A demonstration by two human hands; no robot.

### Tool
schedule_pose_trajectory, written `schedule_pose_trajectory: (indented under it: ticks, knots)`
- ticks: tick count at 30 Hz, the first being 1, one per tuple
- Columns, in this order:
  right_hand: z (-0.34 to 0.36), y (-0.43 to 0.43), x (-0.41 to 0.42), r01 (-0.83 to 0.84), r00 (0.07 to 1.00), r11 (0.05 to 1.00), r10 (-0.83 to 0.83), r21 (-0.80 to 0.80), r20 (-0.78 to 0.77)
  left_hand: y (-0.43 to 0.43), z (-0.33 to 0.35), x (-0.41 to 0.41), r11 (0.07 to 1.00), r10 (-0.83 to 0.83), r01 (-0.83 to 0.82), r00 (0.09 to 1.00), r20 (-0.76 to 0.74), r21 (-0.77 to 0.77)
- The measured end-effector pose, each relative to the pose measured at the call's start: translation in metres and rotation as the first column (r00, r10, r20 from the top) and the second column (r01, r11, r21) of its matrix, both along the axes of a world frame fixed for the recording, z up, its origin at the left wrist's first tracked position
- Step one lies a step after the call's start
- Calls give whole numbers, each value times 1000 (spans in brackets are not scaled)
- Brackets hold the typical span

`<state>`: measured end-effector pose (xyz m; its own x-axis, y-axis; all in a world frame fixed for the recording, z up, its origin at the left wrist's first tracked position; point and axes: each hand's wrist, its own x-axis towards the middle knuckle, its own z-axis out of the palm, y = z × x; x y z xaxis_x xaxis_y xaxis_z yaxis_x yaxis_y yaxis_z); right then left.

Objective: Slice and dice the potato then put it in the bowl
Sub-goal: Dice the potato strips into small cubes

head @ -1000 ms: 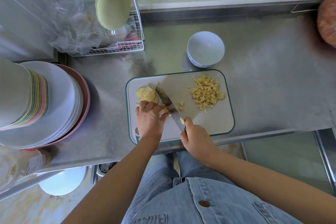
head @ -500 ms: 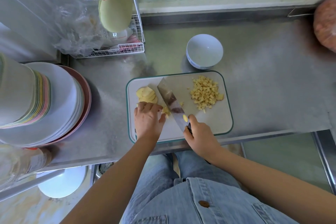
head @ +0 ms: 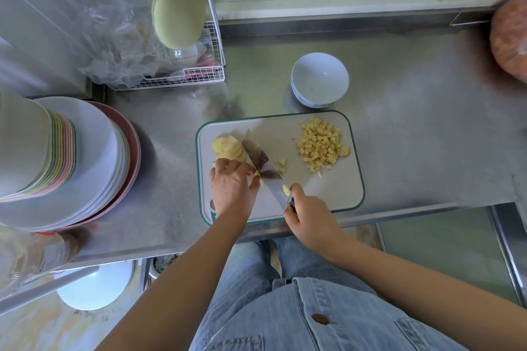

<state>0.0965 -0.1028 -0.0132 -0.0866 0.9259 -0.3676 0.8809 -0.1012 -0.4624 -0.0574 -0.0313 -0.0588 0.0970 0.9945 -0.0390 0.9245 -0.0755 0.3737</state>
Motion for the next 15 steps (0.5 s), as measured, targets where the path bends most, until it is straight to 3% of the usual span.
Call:
schedule_pose_trajectory:
  ticks: [15]
  knots:
    - [2,-1,6,-1,1000,1000,1,-16,16,4,0,9,999,-30,29,1000,5,24]
